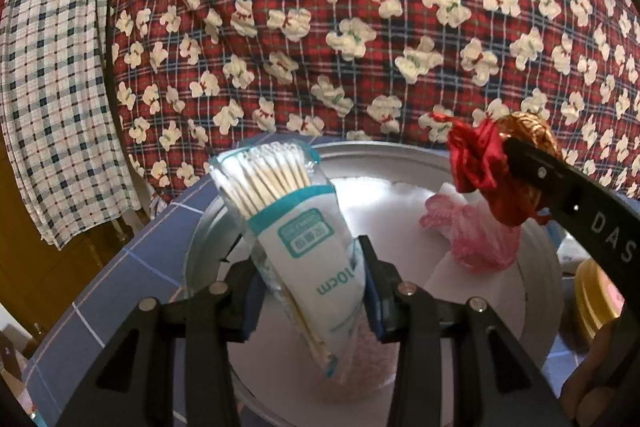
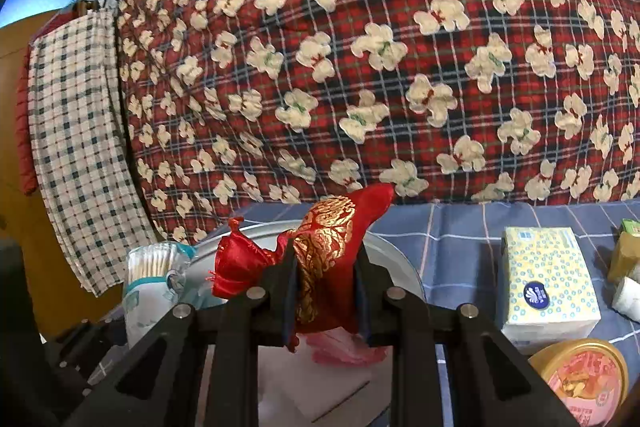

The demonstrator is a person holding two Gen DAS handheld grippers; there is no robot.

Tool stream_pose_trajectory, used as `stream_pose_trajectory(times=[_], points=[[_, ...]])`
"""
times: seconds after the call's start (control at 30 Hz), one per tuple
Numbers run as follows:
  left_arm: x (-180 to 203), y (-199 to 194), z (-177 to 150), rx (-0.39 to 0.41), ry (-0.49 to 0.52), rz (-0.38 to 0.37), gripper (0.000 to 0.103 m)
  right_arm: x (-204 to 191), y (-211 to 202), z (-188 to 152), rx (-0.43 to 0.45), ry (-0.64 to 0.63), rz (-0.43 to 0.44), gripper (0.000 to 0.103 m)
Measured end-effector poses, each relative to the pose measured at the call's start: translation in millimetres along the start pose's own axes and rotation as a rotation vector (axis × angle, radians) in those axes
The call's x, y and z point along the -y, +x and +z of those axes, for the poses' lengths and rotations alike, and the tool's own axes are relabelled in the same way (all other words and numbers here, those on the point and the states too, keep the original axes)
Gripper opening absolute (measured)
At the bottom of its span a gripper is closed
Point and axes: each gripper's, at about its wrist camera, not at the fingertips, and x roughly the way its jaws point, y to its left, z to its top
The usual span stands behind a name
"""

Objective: Organize soft objects
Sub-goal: 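Open both tools to drop the swab pack and red pouch into the tin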

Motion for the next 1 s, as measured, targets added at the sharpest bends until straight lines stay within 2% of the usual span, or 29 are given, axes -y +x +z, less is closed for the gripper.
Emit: stream_pose_trajectory(times=[0.3,0.6,0.63,0.67,0.7,0.73,0.77,0.83,0.9,0.97,1.0], points=[[3.6,4.6,-0.6,-0.026,0.020,0.008,0.041,3.8,16.4,-6.8,-0.072,-0.008,-0.023,0.026],[3.6,11.9,-0.5,-0.062,0.024,0.019,0.041,3.7,22.1,-8.8,-0.094,-0.016,-0.007,0.027],[3.3,12.2,-0.5,-0.062,0.024,0.025,0.041,3.8,23.5,-9.0,-0.100,-0.013,0.002,0.030],[3.1,12.3,-0.6,-0.063,0.022,0.036,0.045,3.9,25.3,-9.2,-0.108,-0.006,0.025,0.041],[2.2,11.6,-0.8,-0.061,0.013,0.048,0.046,4.3,26.5,-9.9,-0.113,0.001,0.045,0.047],[0.6,11.3,-0.9,-0.061,0.000,0.054,0.053,4.4,28.5,-11.0,-0.124,0.008,0.075,0.054],[-1.3,10.4,-1.0,-0.058,-0.017,0.060,0.065,4.4,30.5,-11.9,-0.137,0.011,0.089,0.056],[-4.5,7.3,-1.5,-0.042,-0.046,0.074,0.079,3.9,29.7,-14.1,-0.136,0.013,0.086,0.057],[-5.5,5.5,-1.6,-0.032,-0.059,0.093,0.081,3.9,24.1,-13.7,-0.107,0.007,0.090,0.065],[-5.8,5.7,-1.5,-0.032,-0.057,0.103,0.082,3.1,15.7,-12.6,-0.061,-0.001,0.067,0.081],[-5.6,5.3,-1.5,-0.030,-0.057,0.109,0.083,3.8,12.2,-12.3,-0.043,-0.002,0.051,0.082]])
